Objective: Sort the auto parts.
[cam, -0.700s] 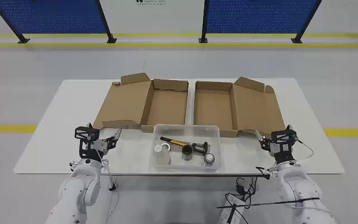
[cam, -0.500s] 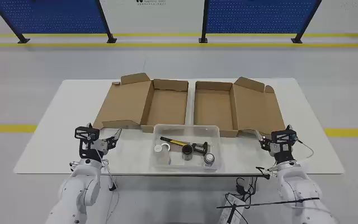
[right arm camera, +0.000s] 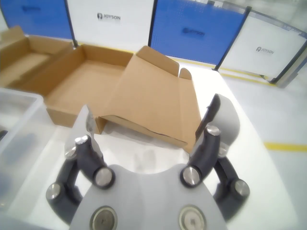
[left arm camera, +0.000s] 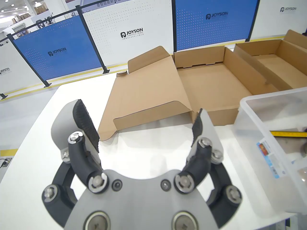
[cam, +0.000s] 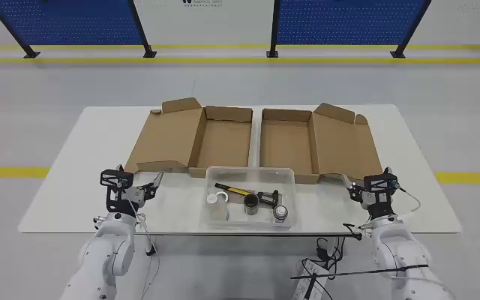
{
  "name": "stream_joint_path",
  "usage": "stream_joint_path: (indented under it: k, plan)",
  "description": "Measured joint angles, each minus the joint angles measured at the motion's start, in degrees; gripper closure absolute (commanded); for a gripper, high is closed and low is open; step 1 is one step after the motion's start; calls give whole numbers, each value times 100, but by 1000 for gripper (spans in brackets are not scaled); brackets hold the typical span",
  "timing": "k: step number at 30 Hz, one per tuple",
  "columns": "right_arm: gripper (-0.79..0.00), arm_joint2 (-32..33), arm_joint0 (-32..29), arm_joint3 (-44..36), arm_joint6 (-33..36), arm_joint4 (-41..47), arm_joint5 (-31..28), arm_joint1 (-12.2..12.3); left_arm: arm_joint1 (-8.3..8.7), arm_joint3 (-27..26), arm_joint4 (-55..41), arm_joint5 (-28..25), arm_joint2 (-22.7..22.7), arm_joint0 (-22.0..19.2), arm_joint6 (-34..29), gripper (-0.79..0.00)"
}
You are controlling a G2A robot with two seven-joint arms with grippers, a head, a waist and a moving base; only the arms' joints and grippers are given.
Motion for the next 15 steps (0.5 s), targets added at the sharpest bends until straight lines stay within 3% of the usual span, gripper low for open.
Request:
stream_joint_path:
  k: [7, 15]
  plan:
    - [-785, 0, 0, 0, 0, 0, 0, 0, -6, -180, -118, -383, 56, -358, -100, -785]
    - [-785, 0, 0, 0, 0, 0, 0, 0, -20, -750, -820, -1274, 374, -512, -644, -785]
